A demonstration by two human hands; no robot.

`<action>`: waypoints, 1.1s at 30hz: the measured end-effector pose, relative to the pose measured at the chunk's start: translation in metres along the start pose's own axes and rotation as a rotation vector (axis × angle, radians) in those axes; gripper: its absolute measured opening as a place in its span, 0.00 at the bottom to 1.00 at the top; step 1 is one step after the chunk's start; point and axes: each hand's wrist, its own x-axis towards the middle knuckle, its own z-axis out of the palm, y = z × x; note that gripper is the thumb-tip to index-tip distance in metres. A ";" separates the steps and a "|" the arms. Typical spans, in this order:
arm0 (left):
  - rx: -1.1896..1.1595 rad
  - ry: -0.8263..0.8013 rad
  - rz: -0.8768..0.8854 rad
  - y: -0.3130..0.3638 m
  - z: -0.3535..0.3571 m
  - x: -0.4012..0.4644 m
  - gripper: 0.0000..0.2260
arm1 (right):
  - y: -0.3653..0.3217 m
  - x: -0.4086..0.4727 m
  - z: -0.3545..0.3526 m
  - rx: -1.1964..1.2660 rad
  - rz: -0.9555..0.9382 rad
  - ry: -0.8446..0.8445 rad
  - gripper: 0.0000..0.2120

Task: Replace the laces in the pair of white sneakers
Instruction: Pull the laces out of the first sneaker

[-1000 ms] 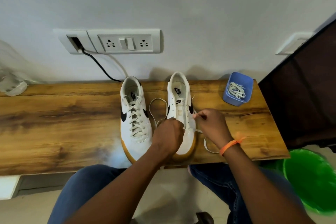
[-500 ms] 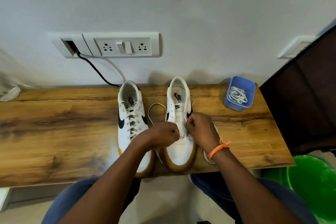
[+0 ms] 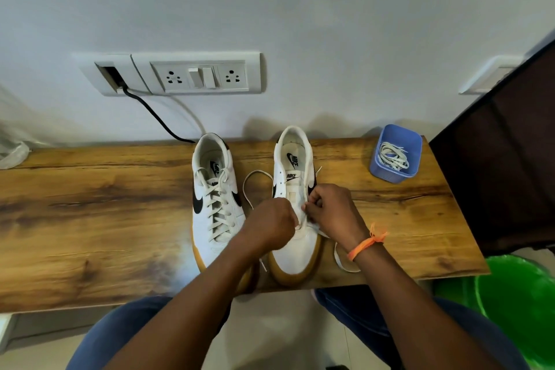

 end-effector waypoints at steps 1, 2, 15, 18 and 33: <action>-0.059 -0.088 0.001 -0.001 -0.011 -0.001 0.08 | 0.001 0.000 0.000 0.013 -0.002 -0.004 0.06; -0.108 -0.168 0.013 -0.002 -0.025 -0.004 0.06 | 0.002 0.000 0.000 0.029 -0.003 -0.004 0.06; 0.271 0.067 0.133 0.018 0.003 -0.014 0.15 | 0.002 0.001 -0.003 0.018 -0.033 -0.015 0.04; 0.272 0.158 0.149 0.011 0.009 -0.010 0.12 | 0.002 0.001 -0.002 0.012 -0.035 -0.015 0.03; 0.055 0.293 -0.105 -0.002 -0.031 -0.011 0.05 | 0.005 0.002 -0.001 0.056 -0.027 -0.029 0.06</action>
